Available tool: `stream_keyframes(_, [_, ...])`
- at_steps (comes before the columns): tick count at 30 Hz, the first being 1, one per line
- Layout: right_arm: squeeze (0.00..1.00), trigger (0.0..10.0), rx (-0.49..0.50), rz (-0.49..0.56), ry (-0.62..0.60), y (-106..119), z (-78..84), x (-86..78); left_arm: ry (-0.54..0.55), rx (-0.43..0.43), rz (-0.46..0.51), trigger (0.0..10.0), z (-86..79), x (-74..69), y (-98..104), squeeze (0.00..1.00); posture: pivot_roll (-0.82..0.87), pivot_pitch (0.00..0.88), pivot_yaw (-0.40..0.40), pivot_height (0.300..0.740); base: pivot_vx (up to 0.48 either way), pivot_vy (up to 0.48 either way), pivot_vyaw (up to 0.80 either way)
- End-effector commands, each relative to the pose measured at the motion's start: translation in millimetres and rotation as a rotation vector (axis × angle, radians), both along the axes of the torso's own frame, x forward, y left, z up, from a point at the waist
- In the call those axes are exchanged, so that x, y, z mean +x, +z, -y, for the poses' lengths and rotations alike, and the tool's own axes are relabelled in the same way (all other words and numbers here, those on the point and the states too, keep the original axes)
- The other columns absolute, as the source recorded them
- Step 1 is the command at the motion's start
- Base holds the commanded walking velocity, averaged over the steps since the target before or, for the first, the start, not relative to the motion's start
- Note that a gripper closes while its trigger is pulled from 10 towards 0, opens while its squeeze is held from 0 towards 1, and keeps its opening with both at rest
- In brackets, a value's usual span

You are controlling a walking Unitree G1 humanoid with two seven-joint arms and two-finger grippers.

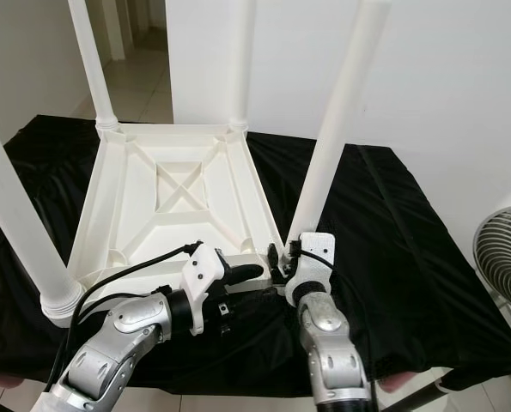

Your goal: Building children table

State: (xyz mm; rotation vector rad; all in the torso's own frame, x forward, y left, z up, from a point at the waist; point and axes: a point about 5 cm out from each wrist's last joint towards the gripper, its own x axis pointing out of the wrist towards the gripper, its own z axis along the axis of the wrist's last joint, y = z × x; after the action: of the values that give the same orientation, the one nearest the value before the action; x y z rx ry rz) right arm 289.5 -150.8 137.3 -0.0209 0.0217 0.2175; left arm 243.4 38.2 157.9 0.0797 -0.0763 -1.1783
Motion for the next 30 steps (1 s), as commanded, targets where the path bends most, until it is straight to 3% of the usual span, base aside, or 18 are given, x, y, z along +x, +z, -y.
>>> stream_keyframes(1, [1.00,10.0,0.014,0.040,0.108,10.9,3.4,1.6,0.046,-0.001,-0.007,10.0,0.7,1.9,-2.4,0.00,-0.02,0.013,-0.084,0.740,0.000,0.000,0.00])
stream_keyframes(7, [1.00,10.0,-0.040,0.060,0.244,18.5,11.0,0.0,0.048,0.001,-0.005,10.0,-0.5,2.1,-2.3,0.00,-0.02,0.014,-0.083,0.740,0.000,0.000,0.00])
stream_keyframes(8, [0.89,10.0,-0.061,0.056,0.282,18.5,12.6,-0.7,0.049,0.002,-0.005,10.0,-0.8,2.3,-2.3,0.00,-0.02,0.014,-0.080,0.740,0.000,0.000,0.00])
stream_keyframes(9, [0.89,10.0,-0.061,0.056,0.282,18.5,12.6,-0.7,0.049,0.002,-0.005,10.0,-0.8,2.3,-2.3,0.00,-0.02,0.014,-0.080,0.740,0.000,0.000,0.00])
stream_keyframes(10, [0.00,10.0,-0.107,0.045,0.369,18.4,17.5,-0.9,0.051,0.003,-0.004,10.0,-1.6,2.8,-1.8,0.00,-0.01,0.017,-0.075,0.740,0.000,0.000,0.00])
stream_keyframes(15, [0.00,10.0,-0.212,0.000,0.591,14.7,25.2,-0.4,0.055,0.005,-0.002,10.0,-3.6,4.1,0.0,0.00,-0.01,0.029,-0.066,0.740,0.000,0.000,0.00])
stream_keyframes(24, [0.00,10.0,-0.273,-0.063,0.684,-4.3,21.0,11.3,0.063,0.000,-0.002,10.0,-3.7,3.8,1.5,0.00,0.00,0.041,-0.063,0.740,0.000,0.000,0.00])
stream_keyframes(25, [0.00,3.0,-0.264,-0.077,0.680,-7.3,20.9,14.5,0.064,0.000,-0.003,10.0,-3.7,3.7,1.8,0.00,0.01,0.045,-0.065,0.740,0.000,0.000,0.00])
stream_keyframes(26, [0.00,0.0,-0.248,-0.088,0.677,-9.0,20.7,16.6,0.067,-0.001,-0.003,10.0,-4.0,3.6,1.9,0.00,0.01,0.045,-0.065,0.740,0.000,0.000,0.00])
stream_keyframes(30, [0.00,0.0,-0.235,-0.096,0.679,-10.7,20.5,21.5,0.073,-0.001,-0.005,10.0,-5.4,3.4,1.8,0.00,0.01,0.046,-0.066,0.740,0.000,0.000,0.00])
